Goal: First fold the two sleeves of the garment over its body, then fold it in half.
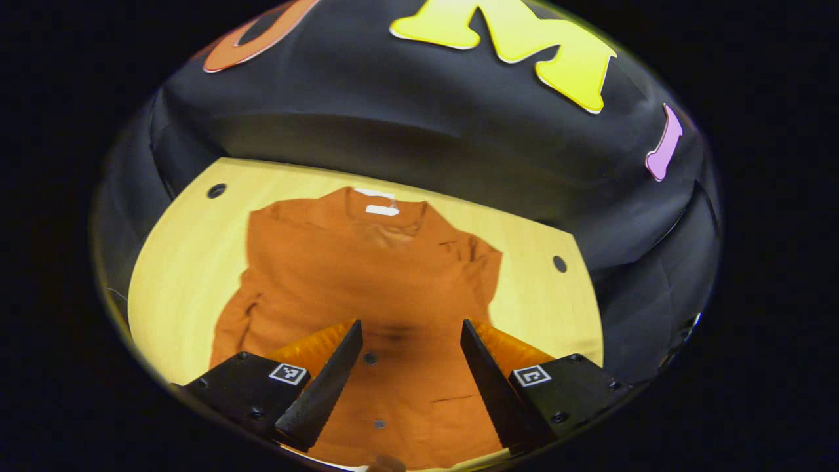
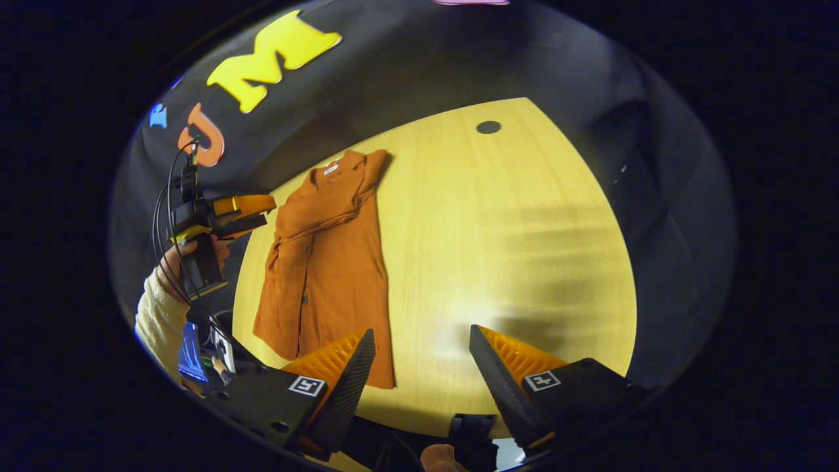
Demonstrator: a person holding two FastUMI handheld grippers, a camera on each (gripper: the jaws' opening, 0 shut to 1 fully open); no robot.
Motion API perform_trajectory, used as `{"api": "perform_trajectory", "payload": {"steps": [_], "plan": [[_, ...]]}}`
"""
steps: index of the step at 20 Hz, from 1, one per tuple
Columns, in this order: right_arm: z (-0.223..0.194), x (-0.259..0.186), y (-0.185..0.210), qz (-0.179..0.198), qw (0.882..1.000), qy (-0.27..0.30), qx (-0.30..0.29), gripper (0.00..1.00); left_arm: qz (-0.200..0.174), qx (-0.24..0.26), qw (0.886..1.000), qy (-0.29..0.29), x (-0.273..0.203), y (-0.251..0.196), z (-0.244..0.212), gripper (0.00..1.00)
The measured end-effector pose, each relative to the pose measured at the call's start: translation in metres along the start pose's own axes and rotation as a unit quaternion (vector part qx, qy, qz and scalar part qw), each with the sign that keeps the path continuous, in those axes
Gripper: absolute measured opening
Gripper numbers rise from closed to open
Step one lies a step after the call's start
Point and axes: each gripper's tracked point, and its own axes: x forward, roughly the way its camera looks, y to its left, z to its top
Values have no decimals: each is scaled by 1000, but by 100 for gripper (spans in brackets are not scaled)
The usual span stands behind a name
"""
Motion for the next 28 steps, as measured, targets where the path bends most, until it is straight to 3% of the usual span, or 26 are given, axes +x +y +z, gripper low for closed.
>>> {"api": "perform_trajectory", "payload": {"steps": [4,7,11,15,18,19,20,24,26,28], "plan": [[6,25,48,11,999,8,-50,94,62,11,998,6,-49,109,-71,99],[5,43,65,-10,997,23,-73,94,52,-6,998,31,-81,157,-123,99],[4,61,85,-23,996,34,-84,94,73,-27,996,39,-111,221,-177,99],[-18,84,87,-23,995,58,-82,95,83,-49,994,58,-119,267,-195,99],[-52,90,80,-22,992,98,-74,94,68,-46,992,91,-111,285,-200,99],[-63,91,74,-24,991,111,-74,89,53,-44,991,112,-111,287,-206,99],[-72,92,69,-25,990,121,-75,95,37,-47,990,128,-114,289,-208,100],[-106,86,53,-24,986,150,-68,94,-14,-63,983,171,-112,296,-200,99],[-114,80,66,22,987,155,-48,89,-38,-68,980,184,-97,298,-197,99],[-118,77,66,44,987,149,-35,94,-56,-59,976,201,-91,300,-199,99]]}}
